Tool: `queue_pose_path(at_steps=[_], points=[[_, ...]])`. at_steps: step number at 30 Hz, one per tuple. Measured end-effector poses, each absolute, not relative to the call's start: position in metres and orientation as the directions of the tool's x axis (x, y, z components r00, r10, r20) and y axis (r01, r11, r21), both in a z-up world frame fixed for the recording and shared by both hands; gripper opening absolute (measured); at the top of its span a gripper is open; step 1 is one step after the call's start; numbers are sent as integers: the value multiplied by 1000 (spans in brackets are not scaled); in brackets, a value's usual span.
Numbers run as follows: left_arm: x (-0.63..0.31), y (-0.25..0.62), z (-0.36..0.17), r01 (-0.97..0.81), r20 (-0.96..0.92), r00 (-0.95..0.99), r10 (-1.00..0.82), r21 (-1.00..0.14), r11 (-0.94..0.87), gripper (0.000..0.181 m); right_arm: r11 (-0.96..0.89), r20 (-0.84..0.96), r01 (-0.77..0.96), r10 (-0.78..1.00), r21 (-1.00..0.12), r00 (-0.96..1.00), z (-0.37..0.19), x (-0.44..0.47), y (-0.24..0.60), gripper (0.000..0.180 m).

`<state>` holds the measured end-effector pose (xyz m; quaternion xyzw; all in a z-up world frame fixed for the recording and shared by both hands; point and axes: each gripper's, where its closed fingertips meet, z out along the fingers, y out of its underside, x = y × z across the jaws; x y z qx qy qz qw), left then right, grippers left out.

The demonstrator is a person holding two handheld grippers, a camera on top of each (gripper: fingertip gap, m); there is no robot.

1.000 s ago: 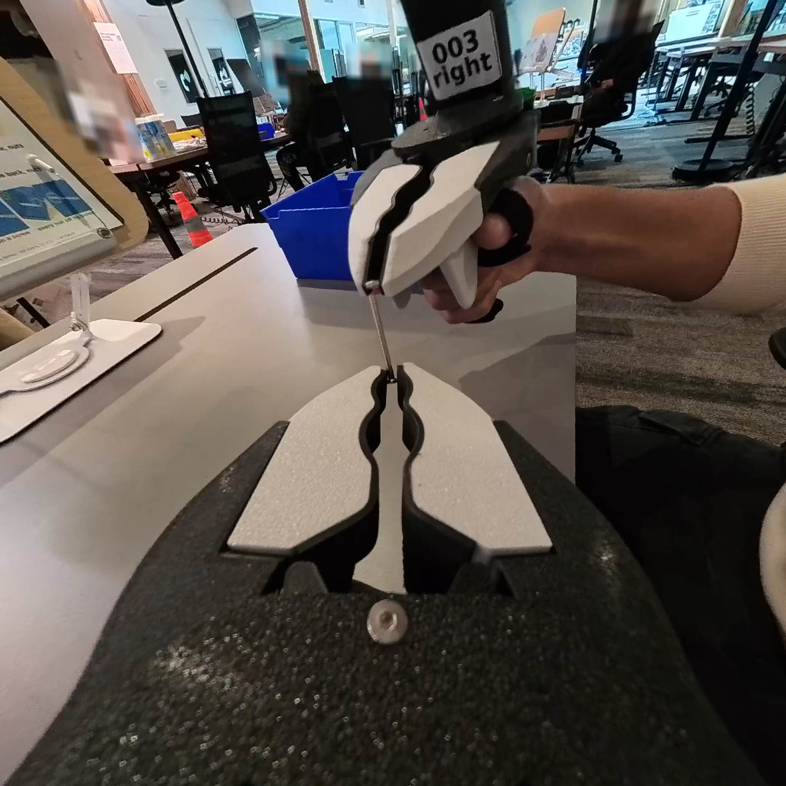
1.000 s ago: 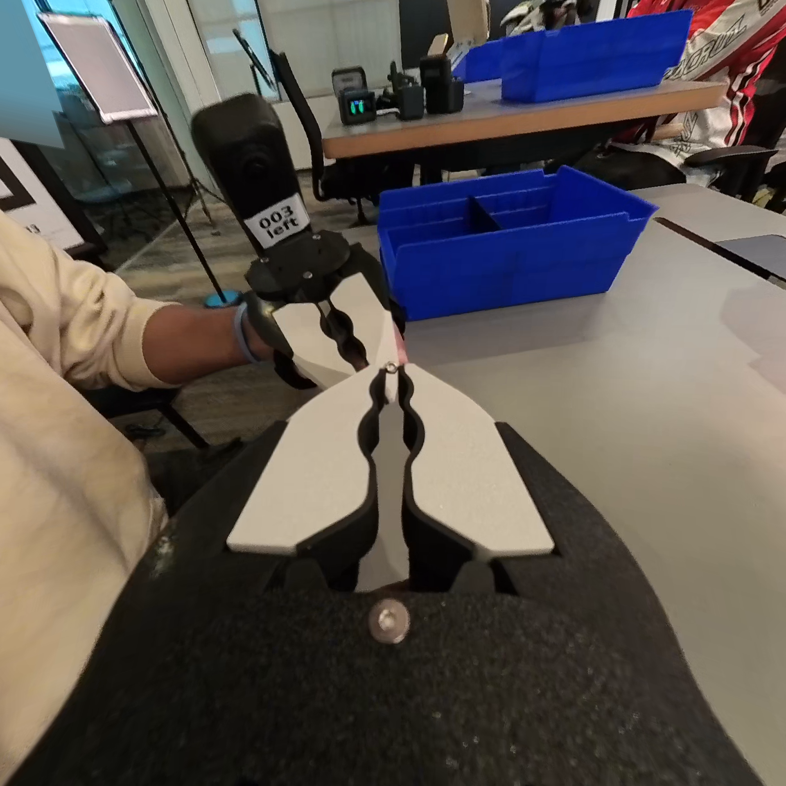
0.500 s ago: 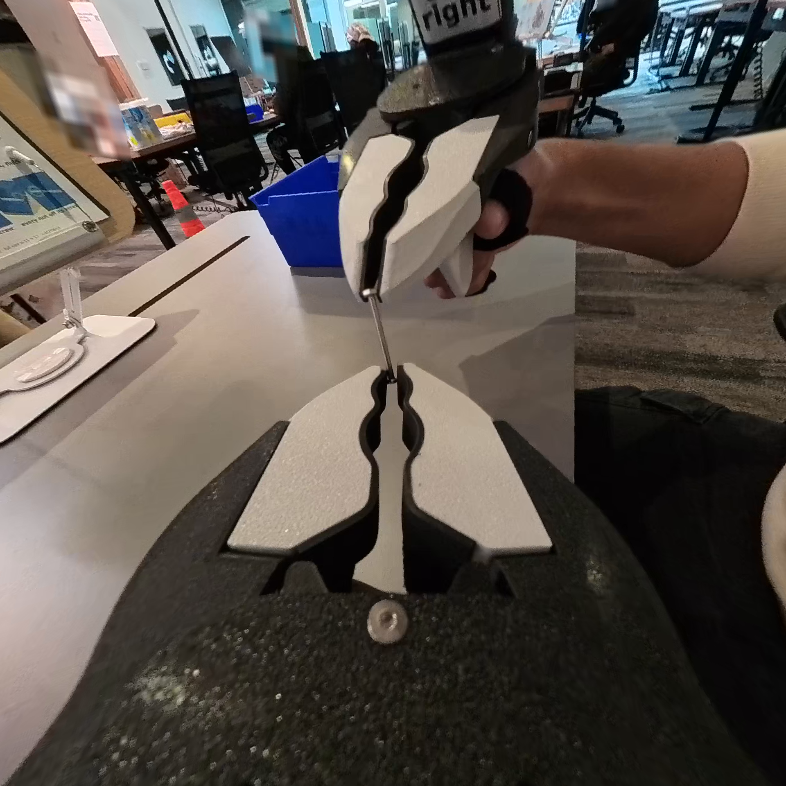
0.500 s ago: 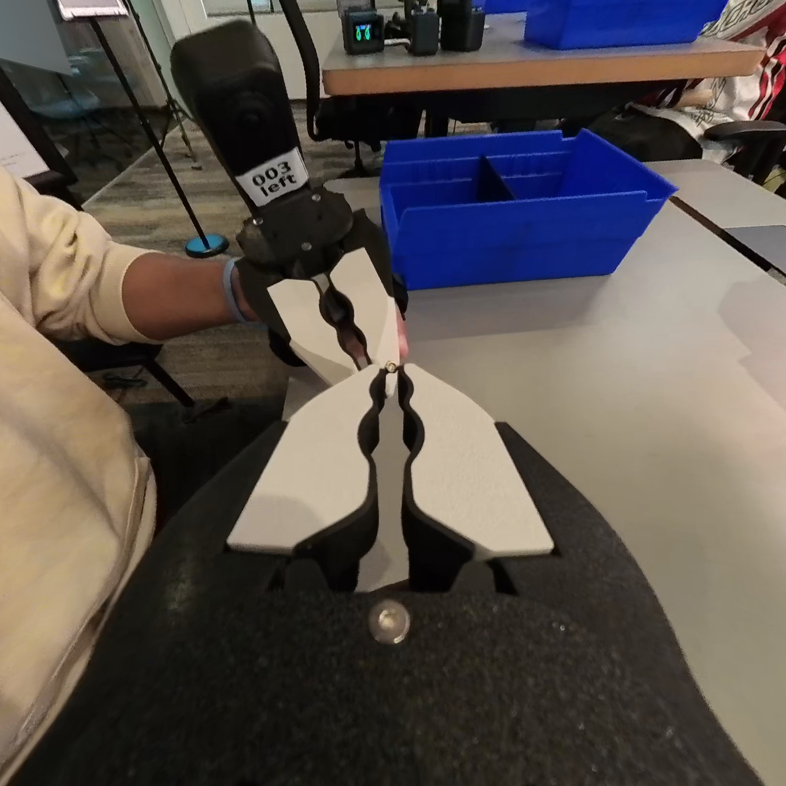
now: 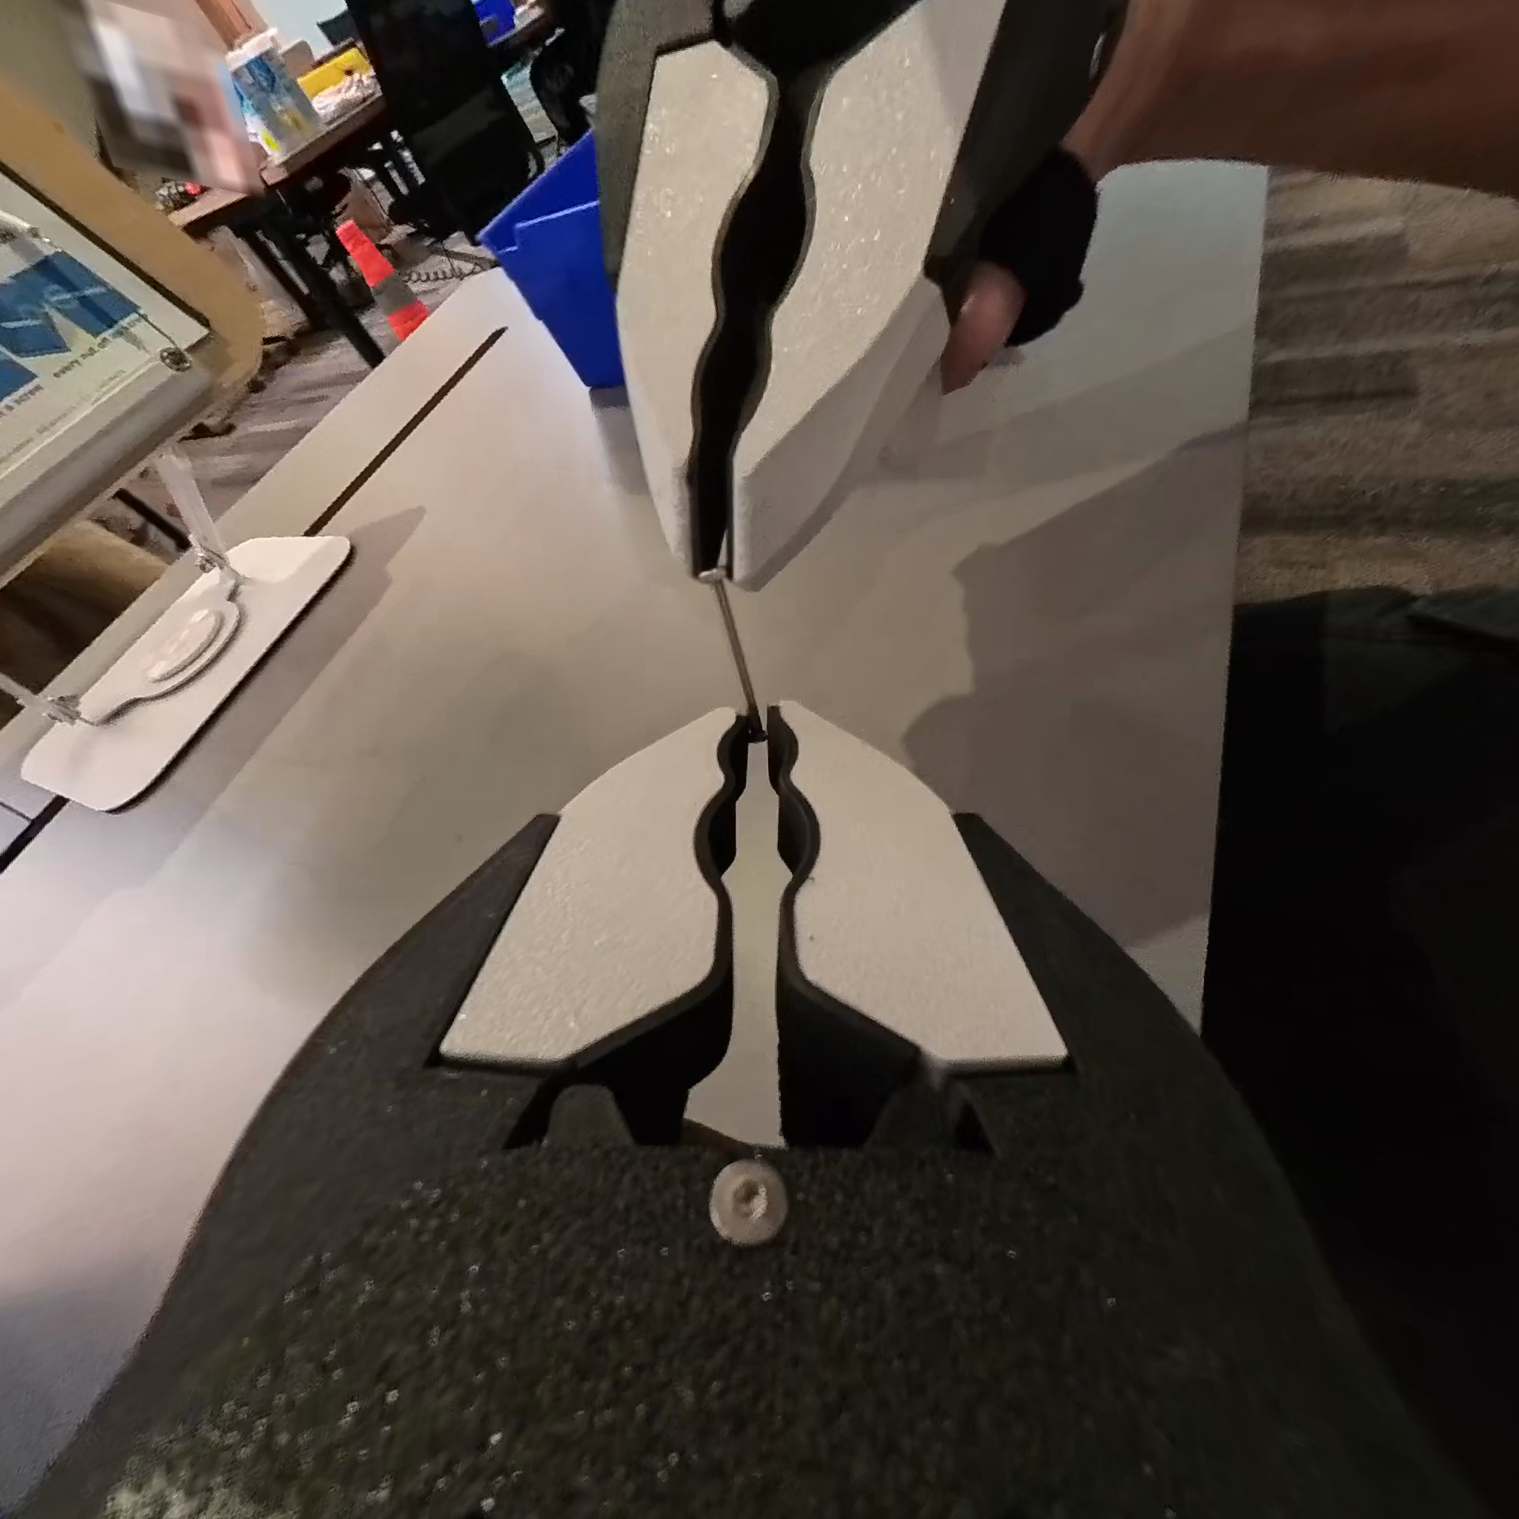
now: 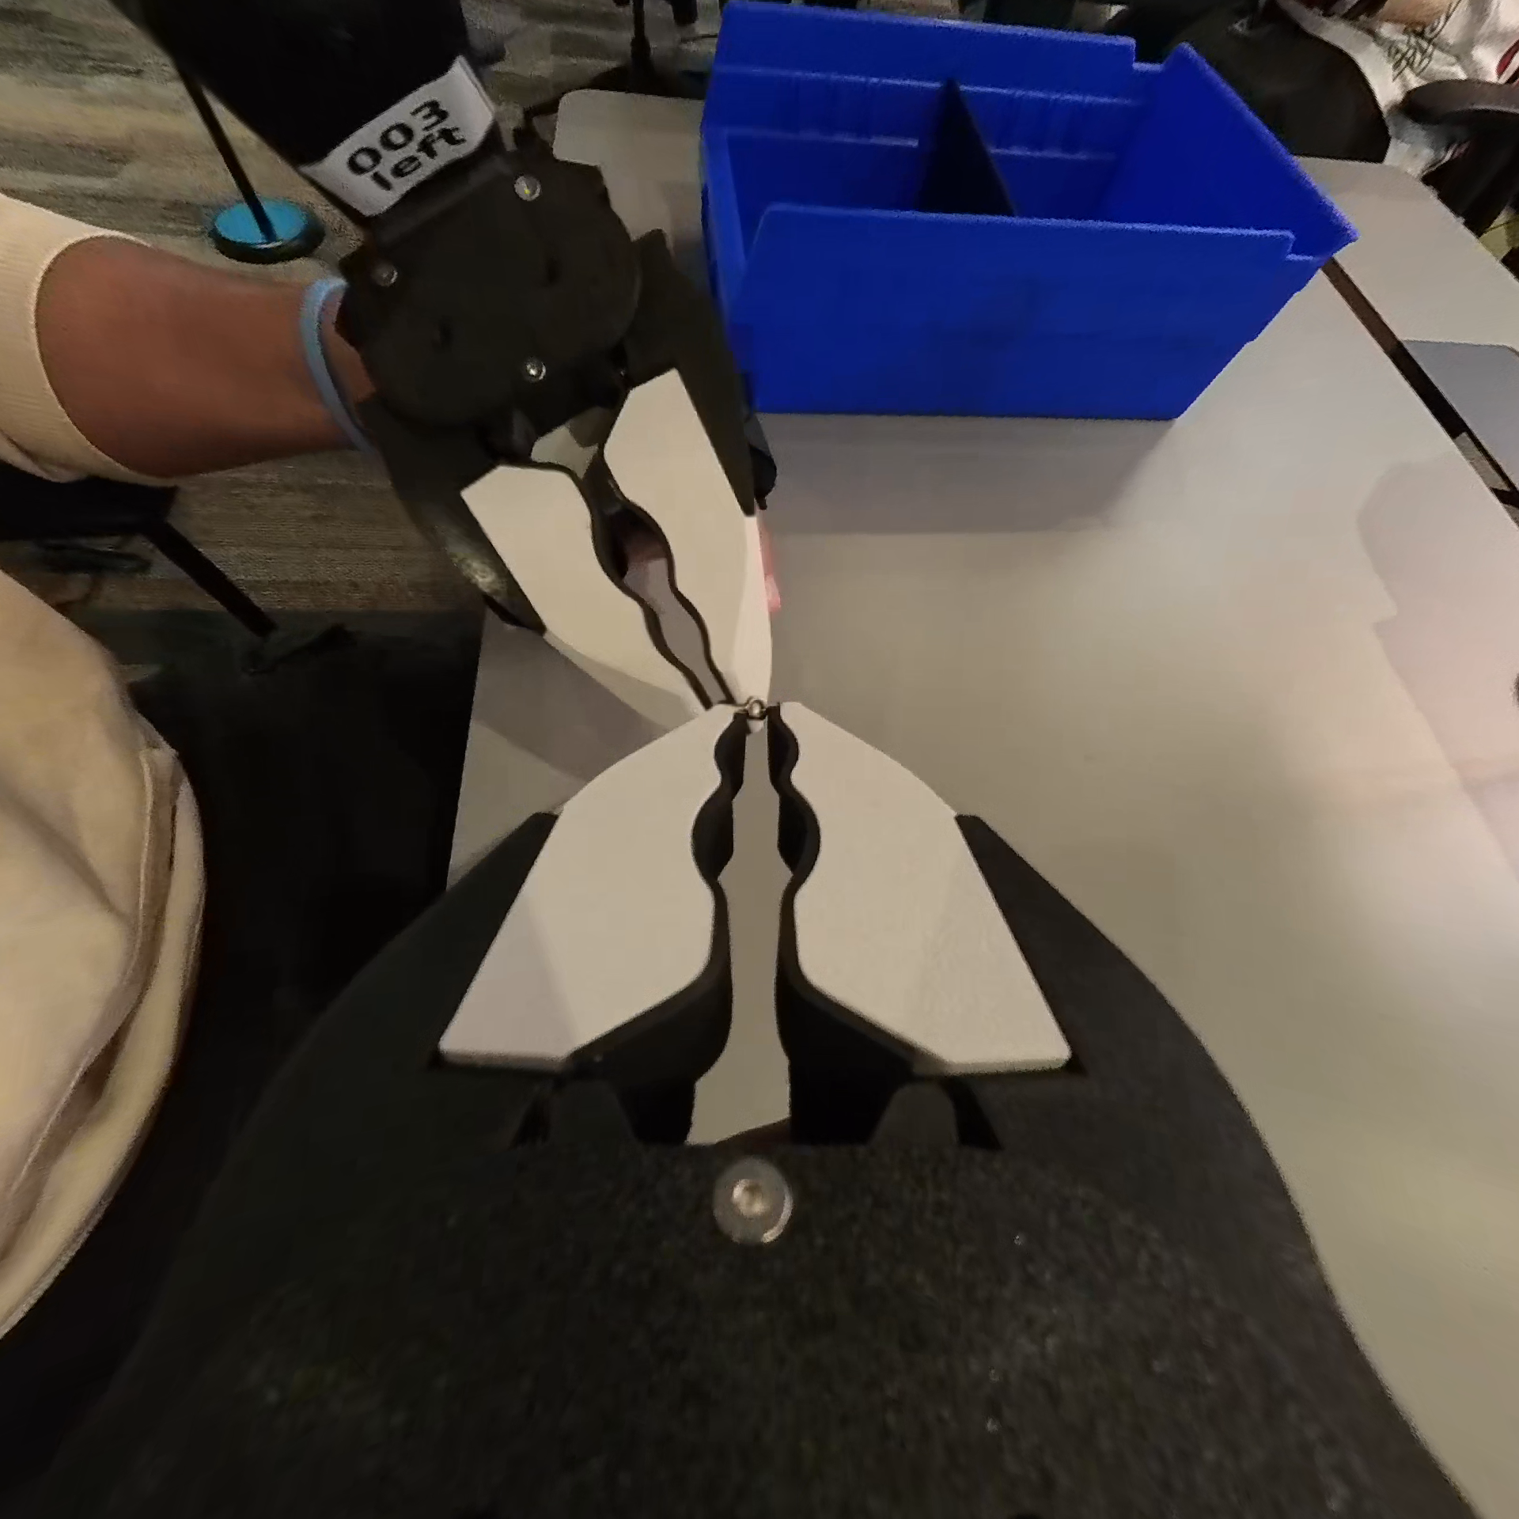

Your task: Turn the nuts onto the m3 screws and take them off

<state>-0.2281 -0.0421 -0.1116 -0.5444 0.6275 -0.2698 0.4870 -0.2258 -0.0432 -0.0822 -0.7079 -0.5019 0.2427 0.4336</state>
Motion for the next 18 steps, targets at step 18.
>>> queue_pose_path(at_steps=[18], points=[[-230, -38, -115, -399, -260, 77, -963, -893, 209, 4, -135, 87, 508, 917, -851, 389, -88, -224, -38, 6]])
